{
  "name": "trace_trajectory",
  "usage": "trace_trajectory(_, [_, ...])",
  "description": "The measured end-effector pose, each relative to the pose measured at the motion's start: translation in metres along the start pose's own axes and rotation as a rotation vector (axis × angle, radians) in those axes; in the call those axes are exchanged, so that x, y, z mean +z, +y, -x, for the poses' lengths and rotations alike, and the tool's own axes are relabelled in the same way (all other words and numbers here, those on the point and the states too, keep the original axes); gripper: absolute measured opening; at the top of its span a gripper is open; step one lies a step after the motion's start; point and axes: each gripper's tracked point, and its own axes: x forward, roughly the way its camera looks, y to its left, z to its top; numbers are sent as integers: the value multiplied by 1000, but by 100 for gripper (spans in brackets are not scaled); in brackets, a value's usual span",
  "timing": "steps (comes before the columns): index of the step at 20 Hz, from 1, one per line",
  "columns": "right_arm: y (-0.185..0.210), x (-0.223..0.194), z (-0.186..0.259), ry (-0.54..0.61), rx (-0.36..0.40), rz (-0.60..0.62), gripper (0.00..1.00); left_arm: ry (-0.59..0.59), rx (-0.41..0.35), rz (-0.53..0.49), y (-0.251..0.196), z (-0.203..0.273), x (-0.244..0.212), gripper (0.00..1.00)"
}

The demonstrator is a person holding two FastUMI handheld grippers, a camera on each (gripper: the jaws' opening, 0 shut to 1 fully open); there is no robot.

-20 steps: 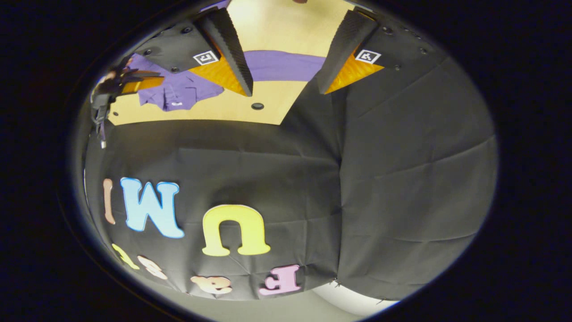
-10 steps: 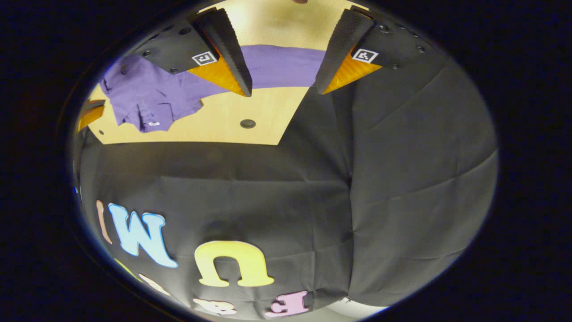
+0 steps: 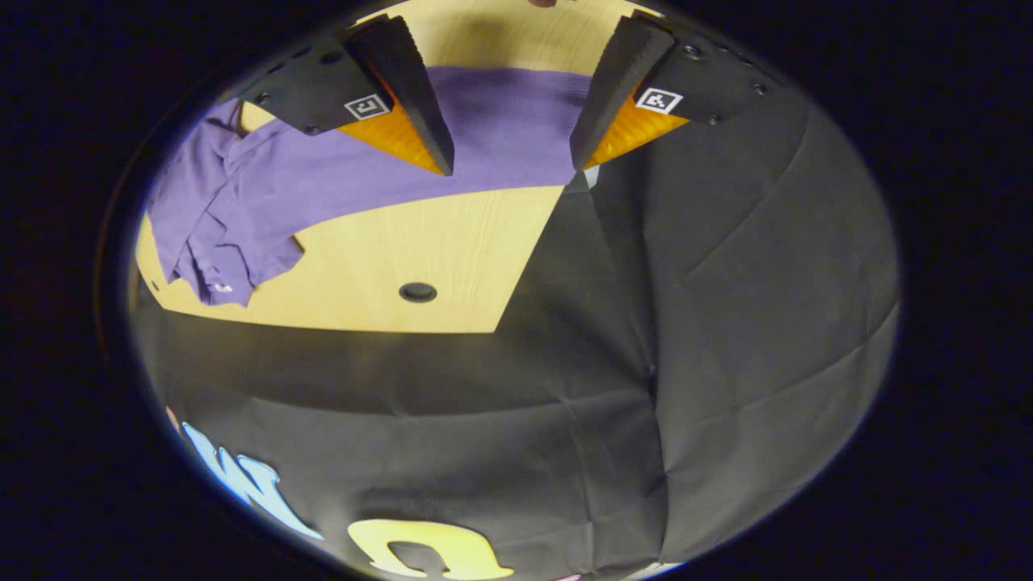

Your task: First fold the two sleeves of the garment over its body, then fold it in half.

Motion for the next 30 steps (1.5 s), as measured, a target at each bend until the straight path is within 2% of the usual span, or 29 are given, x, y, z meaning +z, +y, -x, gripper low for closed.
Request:
trace_trajectory(5, [-5, 1, -8, 10, -22, -13, 57, 91, 24, 65, 2, -18, -39, 98])
trace_trajectory(6, [-5, -1, -10, 17, -24, -14, 57, 69, 20, 78, 4, -22, -34, 96])
trace_trajectory(8, [-6, -6, -13, 35, -28, -12, 57, 70, 24, 80, 3, -21, -36, 100])
trace_trajectory(11, [-6, -8, -15, 44, -28, -13, 57, 52, -5, 129, 1, -20, -37, 100])
trace_trajectory(12, [-5, -8, -15, 45, -27, -15, 57, 52, 0, 135, -1, -20, -38, 97])
trace_trajectory(15, [-6, -8, -14, 46, -30, -13, 57, 49, 17, 144, 5, -20, -35, 96])
trace_trajectory(17, [-7, -9, -13, 49, -31, -8, 57, 50, 1, 147, 4, -19, -34, 90])
trace_trajectory(19, [-5, -9, -12, 51, -26, -4, 57, 49, -27, 154, 3, -16, -32, 61])
trace_trajectory(22, [-2, -10, -8, 49, -16, 0, 57, 48, -13, 194, -13, -21, -34, 13])
trace_trajectory(25, [-3, -11, -3, 52, -14, 17, 57, 69, -8, 196, -11, -17, -34, 13])
trace_trajectory(26, [-4, -12, 0, 53, -11, 21, 57, 82, -8, 179, -12, -14, -35, 6])
trace_trajectory(30, [-8, -12, 9, 51, -9, 27, 57, 125, 15, 84, -12, -15, -33, 6])
